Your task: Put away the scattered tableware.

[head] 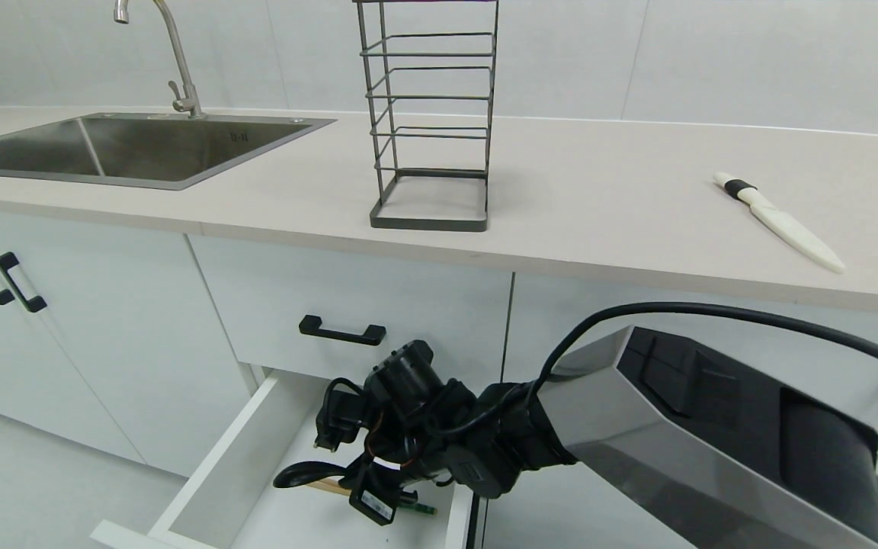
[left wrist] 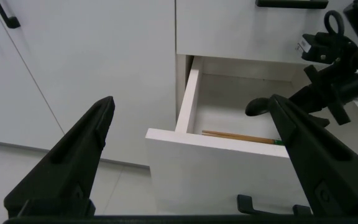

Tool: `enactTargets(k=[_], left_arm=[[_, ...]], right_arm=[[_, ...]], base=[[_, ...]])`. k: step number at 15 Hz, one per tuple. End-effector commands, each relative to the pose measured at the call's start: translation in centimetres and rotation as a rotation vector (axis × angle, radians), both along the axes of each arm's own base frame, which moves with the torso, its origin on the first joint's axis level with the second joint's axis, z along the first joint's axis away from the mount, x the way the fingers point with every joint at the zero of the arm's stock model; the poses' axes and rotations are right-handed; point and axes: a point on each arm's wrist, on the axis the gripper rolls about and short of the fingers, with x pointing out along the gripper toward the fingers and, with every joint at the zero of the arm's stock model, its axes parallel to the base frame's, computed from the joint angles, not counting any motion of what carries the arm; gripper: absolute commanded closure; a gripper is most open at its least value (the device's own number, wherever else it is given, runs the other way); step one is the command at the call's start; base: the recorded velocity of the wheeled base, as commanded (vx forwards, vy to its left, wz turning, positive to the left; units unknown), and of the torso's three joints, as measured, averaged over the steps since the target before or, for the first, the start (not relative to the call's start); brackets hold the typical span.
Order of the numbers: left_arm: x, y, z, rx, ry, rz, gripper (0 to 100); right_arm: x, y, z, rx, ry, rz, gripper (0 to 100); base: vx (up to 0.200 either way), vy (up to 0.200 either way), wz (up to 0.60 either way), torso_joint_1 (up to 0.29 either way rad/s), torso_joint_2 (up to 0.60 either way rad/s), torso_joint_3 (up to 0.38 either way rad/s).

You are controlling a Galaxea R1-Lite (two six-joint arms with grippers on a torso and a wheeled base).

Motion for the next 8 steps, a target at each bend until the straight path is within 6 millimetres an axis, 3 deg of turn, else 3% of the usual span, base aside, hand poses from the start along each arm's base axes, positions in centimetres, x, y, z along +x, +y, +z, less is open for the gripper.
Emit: enactTargets(k=[1, 8], left_arm=[[0.0, 0.0, 0.0, 0.0, 0.001, 0.0, 0], [0.0, 0.0, 0.0, 0.0, 0.001, 0.0, 0]], right_arm=[[0.1, 0.2, -0.8, -0.01, 0.006, 0.001, 100], [0.6, 0.7, -2.8, -0.032, 0.015, -0.004, 100]], base=[[0.0, 0.0, 0.0, 0.0, 0.0, 0.0], [0.0, 0.0, 0.0, 0.0, 0.0, 0.0]])
